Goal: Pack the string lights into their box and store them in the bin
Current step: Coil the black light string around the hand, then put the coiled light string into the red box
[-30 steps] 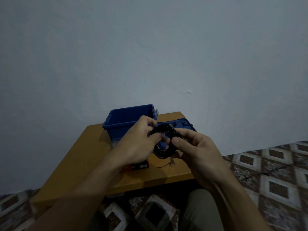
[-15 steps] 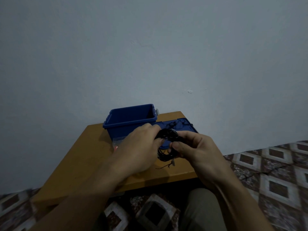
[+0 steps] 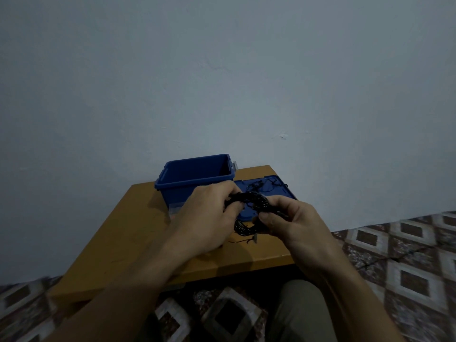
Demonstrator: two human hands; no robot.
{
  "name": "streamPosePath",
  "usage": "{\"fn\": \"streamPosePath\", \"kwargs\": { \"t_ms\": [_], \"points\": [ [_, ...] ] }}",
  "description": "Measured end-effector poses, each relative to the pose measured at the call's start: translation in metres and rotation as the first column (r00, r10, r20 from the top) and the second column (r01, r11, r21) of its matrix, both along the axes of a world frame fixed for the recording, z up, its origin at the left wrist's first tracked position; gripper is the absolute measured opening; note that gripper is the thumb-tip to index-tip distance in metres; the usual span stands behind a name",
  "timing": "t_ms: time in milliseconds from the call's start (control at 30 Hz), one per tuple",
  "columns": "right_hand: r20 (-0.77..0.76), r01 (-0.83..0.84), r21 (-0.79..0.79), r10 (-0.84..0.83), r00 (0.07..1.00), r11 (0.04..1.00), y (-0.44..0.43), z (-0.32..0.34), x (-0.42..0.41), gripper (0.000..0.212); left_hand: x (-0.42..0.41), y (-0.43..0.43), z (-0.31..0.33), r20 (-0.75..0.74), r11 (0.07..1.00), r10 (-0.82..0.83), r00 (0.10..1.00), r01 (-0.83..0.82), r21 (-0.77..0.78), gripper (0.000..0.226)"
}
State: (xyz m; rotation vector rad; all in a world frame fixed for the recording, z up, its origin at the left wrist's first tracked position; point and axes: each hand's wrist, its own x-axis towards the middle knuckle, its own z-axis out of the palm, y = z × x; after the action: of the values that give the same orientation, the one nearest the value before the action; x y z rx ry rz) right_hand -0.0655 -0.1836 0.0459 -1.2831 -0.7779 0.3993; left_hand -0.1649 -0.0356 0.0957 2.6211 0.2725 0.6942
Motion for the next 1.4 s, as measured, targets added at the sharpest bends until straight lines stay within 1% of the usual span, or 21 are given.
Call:
{"fn": "streamPosePath", "kwargs": {
  "t_ms": [100,167,233,333,467,600,733,867,1033,1100,1233,1300,1400],
  "points": [
    [-0.004,-0.002,-0.036,0.002,1.0,0.999,0.0,-0.001,0.0,0.016,-0.001,0.003,-0.002,-0.048,1.0,0.008,0.999,-0.007,0.024,0.007],
    [0.043,0.02,-0.093,-0.016,0.999,0.995,0.001,-0.003,0.001,0.015,-0.002,0.006,-0.004,-0.084,0.996,0.05,0.995,-0.044,0.073,0.007],
    [0.085,0.051,-0.135,-0.04,0.996,0.99,0.002,-0.004,0.0,0.014,-0.002,0.009,-0.005,-0.093,0.994,0.087,0.992,-0.08,0.073,0.007],
    [0.096,0.062,-0.133,-0.05,0.994,0.989,0.002,-0.006,0.0,0.015,-0.003,0.012,-0.005,-0.078,0.997,0.076,0.994,-0.076,-0.002,0.008],
    [0.14,0.037,-0.149,-0.015,0.99,0.988,0.002,-0.006,0.0,0.017,-0.006,0.018,-0.007,-0.068,0.994,0.075,0.995,-0.079,-0.069,0.008],
    [0.161,-0.002,-0.148,0.027,0.987,0.989,0.003,-0.005,-0.004,0.019,-0.011,0.029,-0.013,-0.062,0.975,0.045,0.997,-0.057,-0.216,0.008],
    [0.136,-0.043,-0.143,0.063,0.989,0.989,0.009,-0.01,-0.006,0.019,-0.018,0.039,-0.019,-0.046,0.942,0.024,0.999,-0.038,-0.334,0.01],
    [0.097,-0.082,-0.171,0.1,0.99,0.982,0.021,-0.021,-0.011,0.018,-0.027,0.051,-0.029,-0.052,0.938,0.036,0.998,-0.051,-0.344,0.011],
    [0.064,-0.113,-0.223,0.13,0.989,0.968,0.043,-0.033,-0.012,0.017,-0.036,0.067,-0.046,-0.106,0.885,0.064,0.992,-0.105,-0.453,0.008],
    [0.058,-0.109,-0.237,0.126,0.99,0.965,0.057,-0.033,-0.01,0.018,-0.038,0.077,-0.051,-0.091,0.856,0.079,0.993,-0.114,-0.505,0.009],
    [0.121,-0.096,-0.264,0.131,0.984,0.96,0.089,-0.028,-0.002,0.021,-0.035,0.099,-0.057,-0.039,0.801,0.157,0.987,-0.151,-0.579,0.008],
    [0.148,-0.085,-0.265,0.127,0.981,0.961,0.107,-0.024,0.004,0.02,-0.032,0.109,-0.06,0.008,0.798,0.201,0.98,-0.159,-0.581,0.007],
    [0.255,-0.039,-0.289,0.116,0.96,0.957,0.13,-0.017,0.014,0.021,-0.025,0.123,-0.065,0.087,0.768,0.279,0.956,-0.168,-0.618,0.009]
  ]
}}
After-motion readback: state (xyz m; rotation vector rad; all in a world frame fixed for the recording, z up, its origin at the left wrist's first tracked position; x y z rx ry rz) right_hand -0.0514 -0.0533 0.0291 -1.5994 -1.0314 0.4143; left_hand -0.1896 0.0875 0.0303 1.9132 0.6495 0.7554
